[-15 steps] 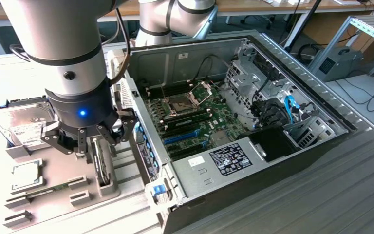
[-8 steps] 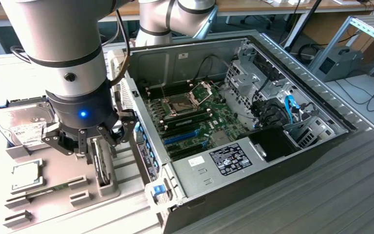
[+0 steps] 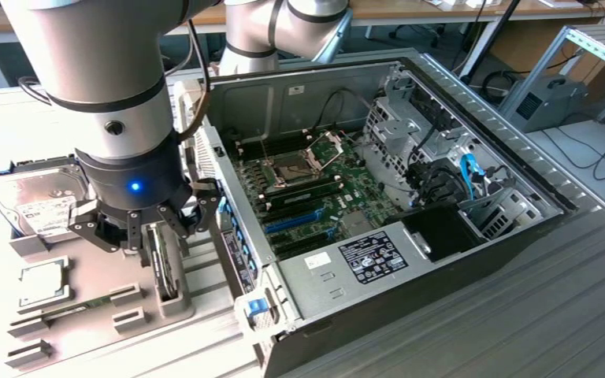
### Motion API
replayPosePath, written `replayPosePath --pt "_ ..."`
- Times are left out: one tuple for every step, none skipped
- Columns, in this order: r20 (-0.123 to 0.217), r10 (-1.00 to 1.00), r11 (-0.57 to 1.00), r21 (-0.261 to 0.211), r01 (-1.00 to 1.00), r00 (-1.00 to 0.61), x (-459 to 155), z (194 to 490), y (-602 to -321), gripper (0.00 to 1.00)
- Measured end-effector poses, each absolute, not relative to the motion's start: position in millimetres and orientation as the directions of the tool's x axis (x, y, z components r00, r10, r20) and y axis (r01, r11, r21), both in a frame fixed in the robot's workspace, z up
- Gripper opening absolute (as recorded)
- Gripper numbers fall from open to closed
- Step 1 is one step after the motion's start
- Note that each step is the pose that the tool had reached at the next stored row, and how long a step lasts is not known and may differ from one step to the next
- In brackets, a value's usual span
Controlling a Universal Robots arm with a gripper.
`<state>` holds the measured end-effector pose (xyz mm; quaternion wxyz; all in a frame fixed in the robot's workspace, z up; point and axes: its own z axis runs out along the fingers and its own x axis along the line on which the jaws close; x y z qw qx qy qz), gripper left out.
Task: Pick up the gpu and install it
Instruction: 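Pick up the gpu and move the gpu toward the slot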
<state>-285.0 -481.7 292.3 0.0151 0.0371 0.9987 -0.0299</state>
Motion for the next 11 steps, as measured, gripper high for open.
replayPosePath --pt "-0.032 0.073 0.995 -0.059 0.075 -0.997 -285.1 292.0 -481.7 0.48" --pt "-0.032 0.073 0.995 -0.059 0.075 -0.997 -285.0 291.7 -481.7 0.48" --pt "-0.032 0.073 0.995 -0.059 0.075 -0.997 -285.0 291.4 -481.7 0.48" --pt "-0.033 0.073 0.995 -0.059 0.075 -0.997 -285.0 291.2 -481.7 0.48" --pt "-0.033 0.073 0.995 -0.060 0.075 -0.997 -285.0 290.9 -481.7 0.48" --pt "-0.033 0.073 0.995 -0.060 0.075 -0.997 -285.0 290.6 -481.7 0.48" --pt "-0.033 0.073 0.995 -0.060 0.075 -0.997 -285.0 290.3 -481.7 0.48" --pt "-0.033 0.073 0.995 -0.060 0.075 -0.997 -285.0 290.1 -481.7 0.48" --pt "-0.033 0.073 0.995 -0.060 0.075 -0.997 -285.1 289.8 -481.7 0.48" --pt "-0.033 0.073 0.995 -0.060 0.075 -0.997 -285.1 289.5 -481.7 0.48" --pt "-0.033 0.073 0.995 -0.061 0.075 -0.997 -285.0 289.3 -481.7 0.48"
